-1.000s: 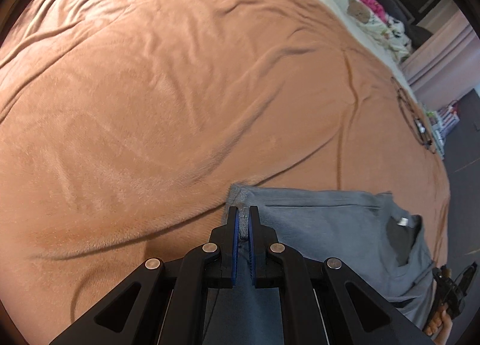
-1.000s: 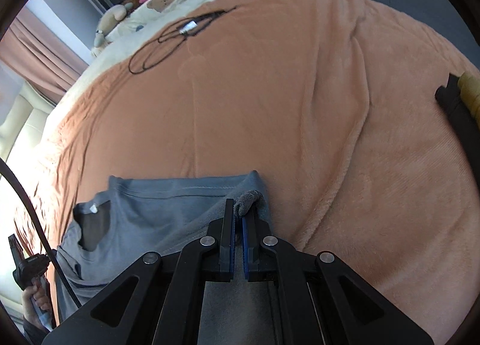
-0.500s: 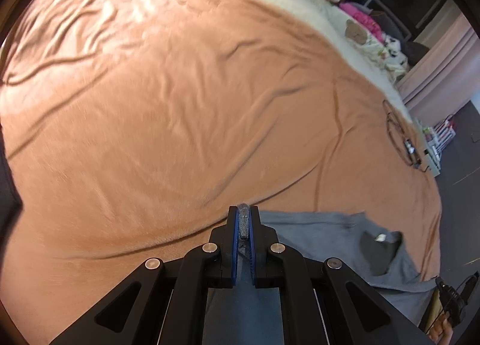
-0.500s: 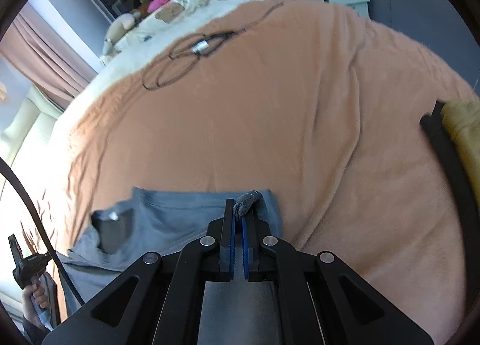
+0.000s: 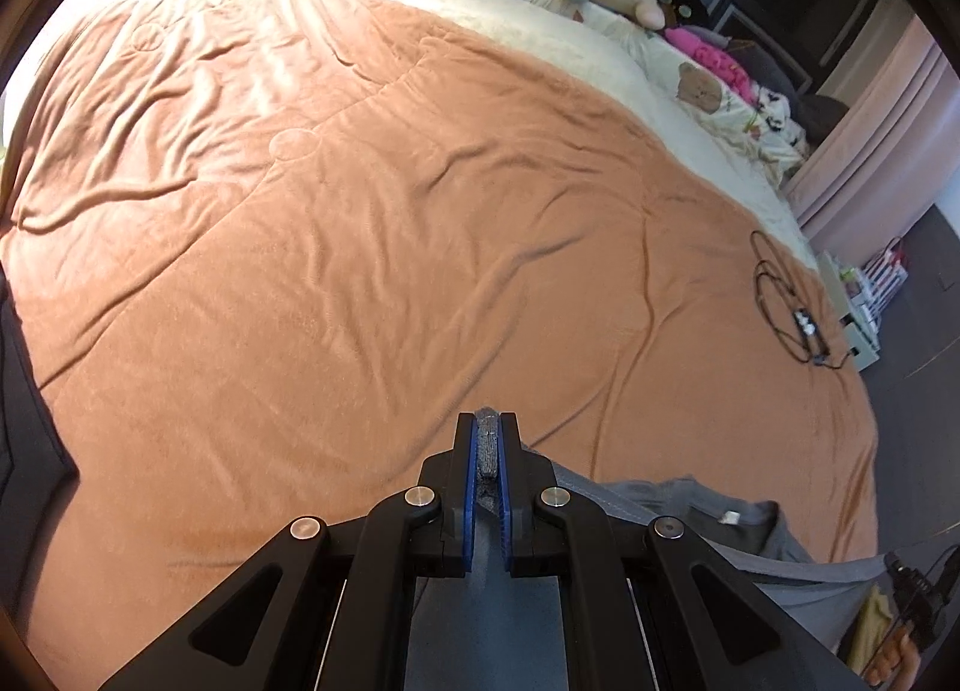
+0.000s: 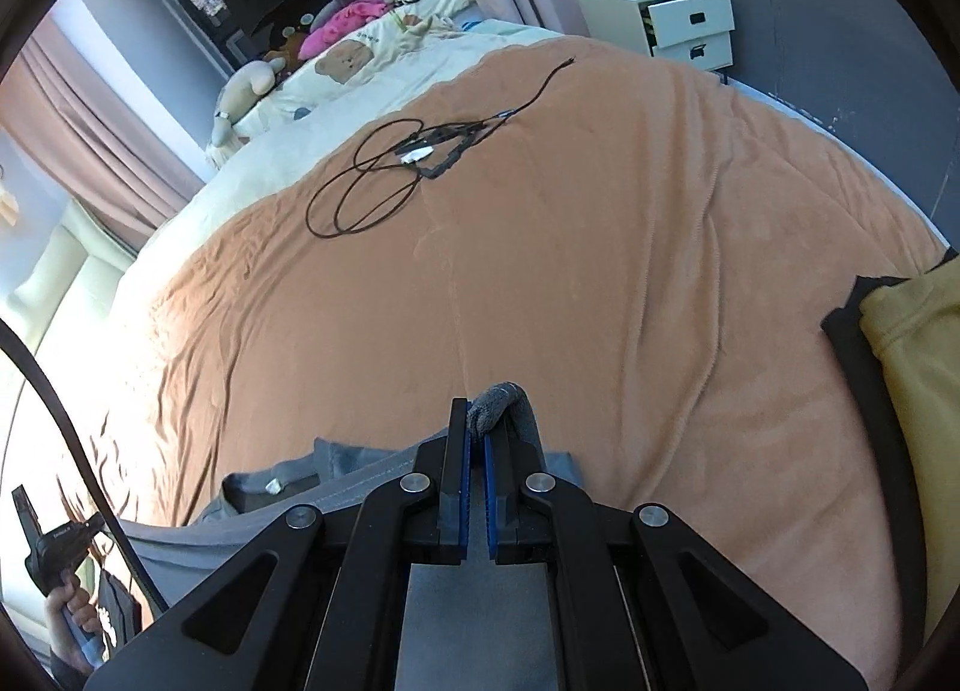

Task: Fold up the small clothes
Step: 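Lay the held hem down over the collar with both tools, then open both tools to release the hem, then pinch the folded edge with both tools to straighten it, then release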

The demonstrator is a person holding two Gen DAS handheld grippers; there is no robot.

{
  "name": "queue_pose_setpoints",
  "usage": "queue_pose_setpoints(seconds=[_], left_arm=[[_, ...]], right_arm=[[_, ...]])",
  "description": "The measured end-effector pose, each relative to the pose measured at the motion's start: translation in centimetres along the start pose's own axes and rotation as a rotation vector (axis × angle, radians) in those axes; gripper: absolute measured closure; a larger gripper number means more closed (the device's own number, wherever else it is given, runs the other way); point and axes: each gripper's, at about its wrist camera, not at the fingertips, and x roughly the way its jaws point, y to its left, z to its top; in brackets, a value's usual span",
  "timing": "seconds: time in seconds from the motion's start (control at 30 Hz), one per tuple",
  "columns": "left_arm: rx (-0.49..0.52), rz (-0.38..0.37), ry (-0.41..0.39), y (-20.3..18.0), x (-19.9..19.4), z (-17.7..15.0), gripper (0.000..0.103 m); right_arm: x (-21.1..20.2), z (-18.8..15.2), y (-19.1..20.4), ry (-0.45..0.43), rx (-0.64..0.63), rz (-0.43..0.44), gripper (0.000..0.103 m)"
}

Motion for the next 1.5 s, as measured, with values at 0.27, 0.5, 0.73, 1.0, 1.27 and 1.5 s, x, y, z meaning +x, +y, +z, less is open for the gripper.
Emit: queue_pose_setpoints(seconds=[0.27, 0.5, 0.73, 1.0, 1.27, 1.5], left_arm=[[0.003, 0.079, 0.053, -0.1, 6.2, 0.3, 0.097], [0.032, 0.12, 0.095, 0.1, 10.2, -0.3, 0.097], [0.034, 0.119, 0.129, 0.8, 12.7, -0.9, 0.096], [0.081, 0.071, 0.041, 0.4, 9.2, -0.2, 0.057], [0.261, 0.058, 0.088, -1.4, 7.2, -1.4, 0.043], [0.412, 0.151, 0.16, -2.4, 8.9, -3.5, 0.04]], right_arm=[[5.1, 1.4, 2.1, 0.039, -0.018, -0.083, 0.103], [9.5, 1.4, 1.8, 0.086, -0.02, -0.148, 0.103], [12.2, 0.8, 0.8, 0.116, -0.009, -0.146, 0.103], [12.0, 1.6, 0.6, 0.135, -0.05, -0.072, 0.089], [9.5, 0.6, 1.6, 0.117, -0.188, -0.066, 0.044], [10.6, -1.3, 3.6, 0.217, -0.384, -0.101, 0.033]])
